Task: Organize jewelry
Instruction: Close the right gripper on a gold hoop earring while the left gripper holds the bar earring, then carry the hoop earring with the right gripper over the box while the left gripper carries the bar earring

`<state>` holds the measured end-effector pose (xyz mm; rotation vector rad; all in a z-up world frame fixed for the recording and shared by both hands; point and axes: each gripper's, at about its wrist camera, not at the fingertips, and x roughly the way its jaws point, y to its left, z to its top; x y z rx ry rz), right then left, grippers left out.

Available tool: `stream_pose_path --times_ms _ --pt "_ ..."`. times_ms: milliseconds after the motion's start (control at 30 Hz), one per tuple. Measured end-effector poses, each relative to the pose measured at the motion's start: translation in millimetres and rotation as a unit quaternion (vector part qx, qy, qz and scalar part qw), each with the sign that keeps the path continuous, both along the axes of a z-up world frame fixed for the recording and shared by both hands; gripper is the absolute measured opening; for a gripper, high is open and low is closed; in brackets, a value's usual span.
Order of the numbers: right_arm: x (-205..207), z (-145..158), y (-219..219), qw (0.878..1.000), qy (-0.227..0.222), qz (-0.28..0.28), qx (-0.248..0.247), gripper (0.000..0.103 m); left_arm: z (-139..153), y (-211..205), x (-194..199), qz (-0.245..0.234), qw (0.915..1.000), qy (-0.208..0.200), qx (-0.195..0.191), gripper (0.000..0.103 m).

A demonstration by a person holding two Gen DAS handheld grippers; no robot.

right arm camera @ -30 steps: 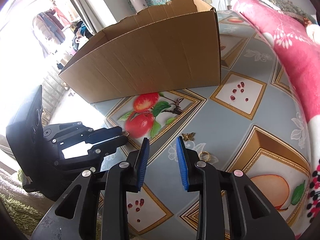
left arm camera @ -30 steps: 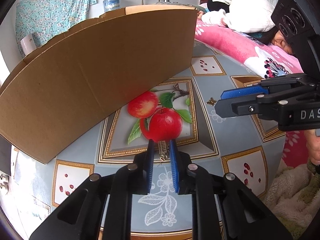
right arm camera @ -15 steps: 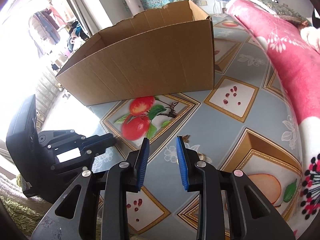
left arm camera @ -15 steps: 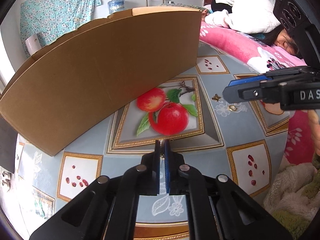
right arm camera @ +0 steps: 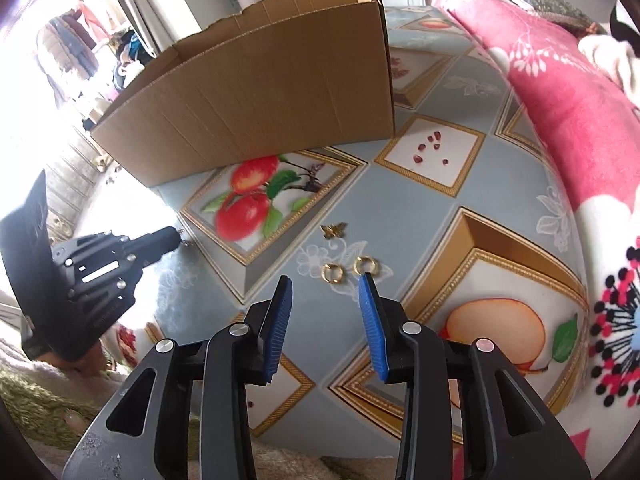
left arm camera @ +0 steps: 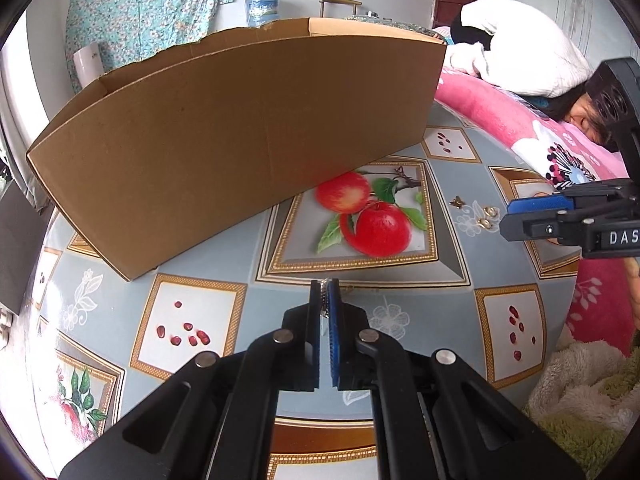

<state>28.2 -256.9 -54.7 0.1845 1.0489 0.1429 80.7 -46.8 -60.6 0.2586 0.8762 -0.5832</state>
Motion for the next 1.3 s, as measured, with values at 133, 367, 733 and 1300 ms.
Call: stream_pose_path --times_ms 133,367,733,1300 --pt "1 -1 -1 1.000 -0.002 -0.007 -0.023 0.034 -2 2 2 0.003 1.0000 0.007 -0.003 0.003" --pt "6 1 13 0.999 -0.012 0.030 -0.032 0.027 -3 4 3 0.006 0.9999 0.010 -0.004 0.003" --pt "14 -11 17 0.998 0.004 0.026 -0.052 0.023 -4 4 4 0.003 0.9999 0.011 -0.002 0.003" --pt "15 -14 21 0.996 -0.012 0.030 -0.085 0.009 -4 2 3 0.003 1.0000 0.005 0.005 0.003"
